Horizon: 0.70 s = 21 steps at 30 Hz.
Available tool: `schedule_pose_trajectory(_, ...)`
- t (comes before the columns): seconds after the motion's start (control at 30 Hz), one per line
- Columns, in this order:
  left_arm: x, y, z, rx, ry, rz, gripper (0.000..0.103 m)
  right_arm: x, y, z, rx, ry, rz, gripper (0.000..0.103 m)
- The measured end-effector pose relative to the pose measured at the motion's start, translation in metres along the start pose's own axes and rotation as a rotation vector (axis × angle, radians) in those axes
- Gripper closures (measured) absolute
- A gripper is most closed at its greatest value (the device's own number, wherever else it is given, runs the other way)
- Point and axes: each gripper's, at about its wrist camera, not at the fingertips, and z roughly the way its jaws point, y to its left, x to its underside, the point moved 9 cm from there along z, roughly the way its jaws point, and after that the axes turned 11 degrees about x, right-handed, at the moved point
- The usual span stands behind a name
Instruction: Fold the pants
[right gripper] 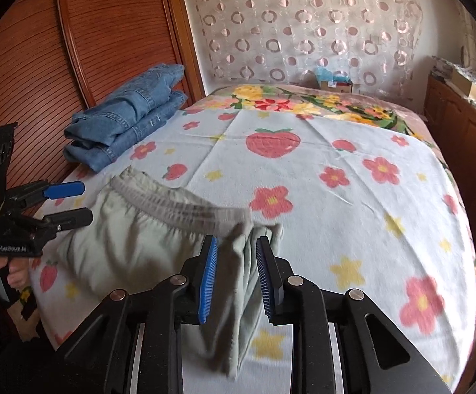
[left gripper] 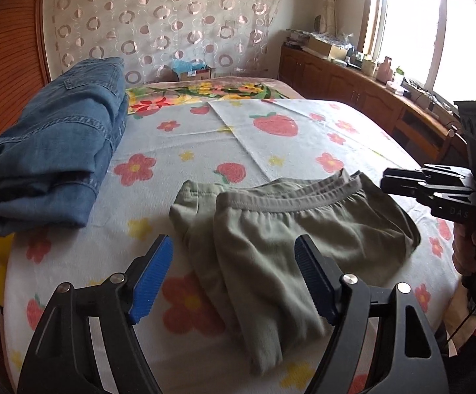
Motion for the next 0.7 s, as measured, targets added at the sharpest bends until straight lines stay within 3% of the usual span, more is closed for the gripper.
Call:
schedule_pose_trajectory(0.1,-0.002,0.003,0.007,-0.003,0.012,-0.003,0.03,-0.002,-0.001,0.017,0.01,0.037,-0.002,0.078)
schedule_pose_trajectory(0.2,-0.007,0.003,0.007,0.017,-0.009,-0.001,0.055,-0.002,-0.002,0.027,0.011,0.057,-0.009,0.078)
schedule_pose_trajectory(0.27,-0.009,0.004,0.01,0.018,-0.006,-0.008,0.057,-0.003,-0.002,0.03,0.008,0.063,-0.008,0.078)
schedule_pose_trajectory(0.33,-0.01,0.003,0.012,0.035,-0.002,-0.012,0.068,-0.003,-0.001,0.03,0.002,0.06,-0.007,0.089)
schedule_pose_trajectory(0.37,-0.01,0.003,0.014,0.043,-0.001,-0.012,0.071,-0.004,-0.001,0.03,0.007,0.055,-0.007,0.092)
schedule_pose_trajectory(0.43,-0.011,0.001,0.016,0.047,0.004,-0.002,0.086,-0.007,0.0,0.028,0.002,0.034,-0.009,0.096)
schedule_pose_trajectory(0.57,-0.021,-0.003,0.007,0.054,-0.04,0.0,0.092,-0.017,-0.001,0.015,0.004,-0.046,0.02,0.096)
schedule_pose_trajectory(0.7,-0.025,0.001,0.012,0.02,-0.027,0.003,0.092,-0.017,-0.003,0.023,0.019,-0.032,0.025,0.097)
